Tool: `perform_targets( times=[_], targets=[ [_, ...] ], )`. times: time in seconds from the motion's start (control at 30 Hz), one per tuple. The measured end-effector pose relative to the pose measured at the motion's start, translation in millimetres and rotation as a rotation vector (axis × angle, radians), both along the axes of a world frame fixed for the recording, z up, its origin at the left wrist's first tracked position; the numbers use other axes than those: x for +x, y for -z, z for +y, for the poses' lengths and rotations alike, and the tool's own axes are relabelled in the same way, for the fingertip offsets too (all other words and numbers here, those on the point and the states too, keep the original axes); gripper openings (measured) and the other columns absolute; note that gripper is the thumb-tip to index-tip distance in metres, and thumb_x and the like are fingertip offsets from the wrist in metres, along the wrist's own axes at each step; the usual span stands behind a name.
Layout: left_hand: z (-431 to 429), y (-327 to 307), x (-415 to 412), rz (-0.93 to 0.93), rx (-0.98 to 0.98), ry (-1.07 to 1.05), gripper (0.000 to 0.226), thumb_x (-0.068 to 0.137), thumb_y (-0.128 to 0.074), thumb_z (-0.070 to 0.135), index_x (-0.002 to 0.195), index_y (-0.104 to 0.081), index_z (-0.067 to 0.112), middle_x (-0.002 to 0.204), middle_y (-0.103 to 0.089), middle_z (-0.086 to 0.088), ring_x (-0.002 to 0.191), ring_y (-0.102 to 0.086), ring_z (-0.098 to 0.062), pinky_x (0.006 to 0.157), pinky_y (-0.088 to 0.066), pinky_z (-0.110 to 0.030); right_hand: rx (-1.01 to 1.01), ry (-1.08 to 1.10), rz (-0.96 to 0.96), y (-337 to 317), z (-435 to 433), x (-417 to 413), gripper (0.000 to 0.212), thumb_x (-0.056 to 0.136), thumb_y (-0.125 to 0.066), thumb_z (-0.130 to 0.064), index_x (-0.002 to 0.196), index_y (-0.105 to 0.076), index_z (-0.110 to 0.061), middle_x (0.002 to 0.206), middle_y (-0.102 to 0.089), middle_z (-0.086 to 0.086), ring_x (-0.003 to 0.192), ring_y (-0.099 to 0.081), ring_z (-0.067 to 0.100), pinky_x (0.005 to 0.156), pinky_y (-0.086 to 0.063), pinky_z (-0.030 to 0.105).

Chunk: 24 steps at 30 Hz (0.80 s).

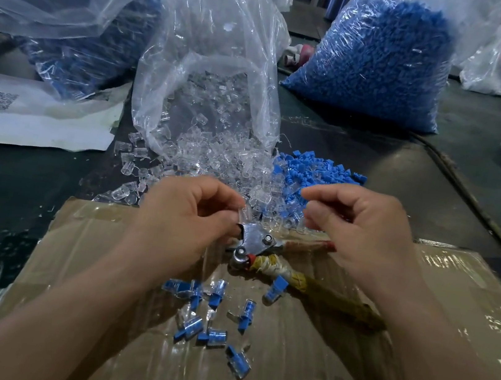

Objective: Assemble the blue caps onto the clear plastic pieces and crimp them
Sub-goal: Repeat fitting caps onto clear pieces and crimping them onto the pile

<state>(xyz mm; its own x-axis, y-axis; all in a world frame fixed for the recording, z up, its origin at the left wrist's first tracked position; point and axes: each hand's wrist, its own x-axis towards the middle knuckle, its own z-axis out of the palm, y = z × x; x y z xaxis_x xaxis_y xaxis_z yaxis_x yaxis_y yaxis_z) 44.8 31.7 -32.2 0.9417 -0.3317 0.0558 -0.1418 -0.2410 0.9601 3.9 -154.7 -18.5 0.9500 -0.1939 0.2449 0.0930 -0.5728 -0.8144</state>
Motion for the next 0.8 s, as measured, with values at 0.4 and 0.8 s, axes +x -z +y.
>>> perform_targets(
  times=[0.4, 0.8],
  targets=[
    [-1, -4, -6, -0.053, -0.038, 0.042, 0.020, 0.077, -0.065, 0.013, 0.078, -0.070, 0.032, 0.066, -0.071, 0.004, 0.060, -0.067, -0.011, 0.054, -0.053, -0.017, 0.039, -0.200, -0.039, 0, 30, -11, 0.026, 0.075, -0.071, -0.005, 0.083, -0.068, -0.030, 0.084, -0.068, -0.015, 0.080, -0.063, -0.002, 0.071, -0.049, 0.011],
    [-1, -4, -3, -0.040, -0.081, -0.030, 0.034, 0.071, -0.071, -0.004, 0.085, -0.068, 0.028, 0.074, -0.071, 0.008, 0.063, -0.067, -0.007, 0.060, -0.051, -0.012, 0.085, -0.158, -0.082, -3, 33, -13, 0.029, 0.074, -0.072, -0.005, 0.076, -0.065, -0.032, 0.075, -0.068, -0.013, 0.067, -0.064, -0.001, 0.060, -0.048, 0.009]
  ],
)
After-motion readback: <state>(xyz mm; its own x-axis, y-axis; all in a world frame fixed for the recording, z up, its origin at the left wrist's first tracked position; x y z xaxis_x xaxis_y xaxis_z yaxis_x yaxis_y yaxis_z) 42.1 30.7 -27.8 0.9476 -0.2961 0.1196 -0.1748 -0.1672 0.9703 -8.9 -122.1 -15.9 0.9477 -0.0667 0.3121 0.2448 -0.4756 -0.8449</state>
